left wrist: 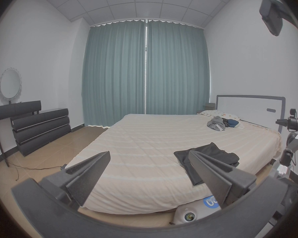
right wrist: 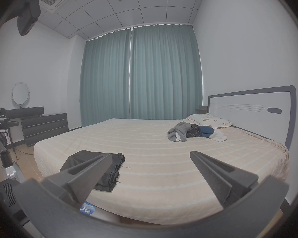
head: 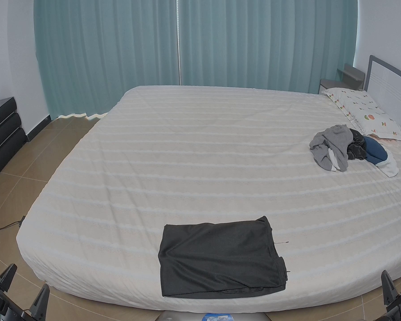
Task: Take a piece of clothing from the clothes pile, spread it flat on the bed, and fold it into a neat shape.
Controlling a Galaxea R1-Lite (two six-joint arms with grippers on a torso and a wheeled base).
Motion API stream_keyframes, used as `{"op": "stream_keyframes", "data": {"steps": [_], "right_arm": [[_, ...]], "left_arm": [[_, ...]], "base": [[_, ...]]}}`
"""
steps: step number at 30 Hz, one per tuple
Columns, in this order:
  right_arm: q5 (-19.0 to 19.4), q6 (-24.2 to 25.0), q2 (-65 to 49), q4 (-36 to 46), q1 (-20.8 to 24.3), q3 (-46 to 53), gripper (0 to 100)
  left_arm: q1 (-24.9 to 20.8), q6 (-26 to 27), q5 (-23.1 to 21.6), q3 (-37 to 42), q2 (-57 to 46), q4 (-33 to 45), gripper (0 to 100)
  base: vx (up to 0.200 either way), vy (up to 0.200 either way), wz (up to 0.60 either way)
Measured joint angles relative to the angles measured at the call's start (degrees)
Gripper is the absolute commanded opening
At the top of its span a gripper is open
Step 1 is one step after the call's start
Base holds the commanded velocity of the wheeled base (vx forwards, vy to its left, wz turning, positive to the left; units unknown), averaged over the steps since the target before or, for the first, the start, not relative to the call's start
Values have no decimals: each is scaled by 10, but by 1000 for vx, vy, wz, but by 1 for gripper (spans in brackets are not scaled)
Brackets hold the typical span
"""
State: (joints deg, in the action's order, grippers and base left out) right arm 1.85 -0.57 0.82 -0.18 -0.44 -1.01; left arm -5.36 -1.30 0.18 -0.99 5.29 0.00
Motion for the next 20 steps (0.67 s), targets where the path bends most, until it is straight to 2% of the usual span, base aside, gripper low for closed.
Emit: {"op": "stream_keyframes", "data": {"steps": [20], "right_arm": [[-1, 1, 0, 0, 0, 0, 100]], "left_arm": [[0, 4, -2, 0, 0, -1, 100]], "base": [[0, 0, 0]]}}
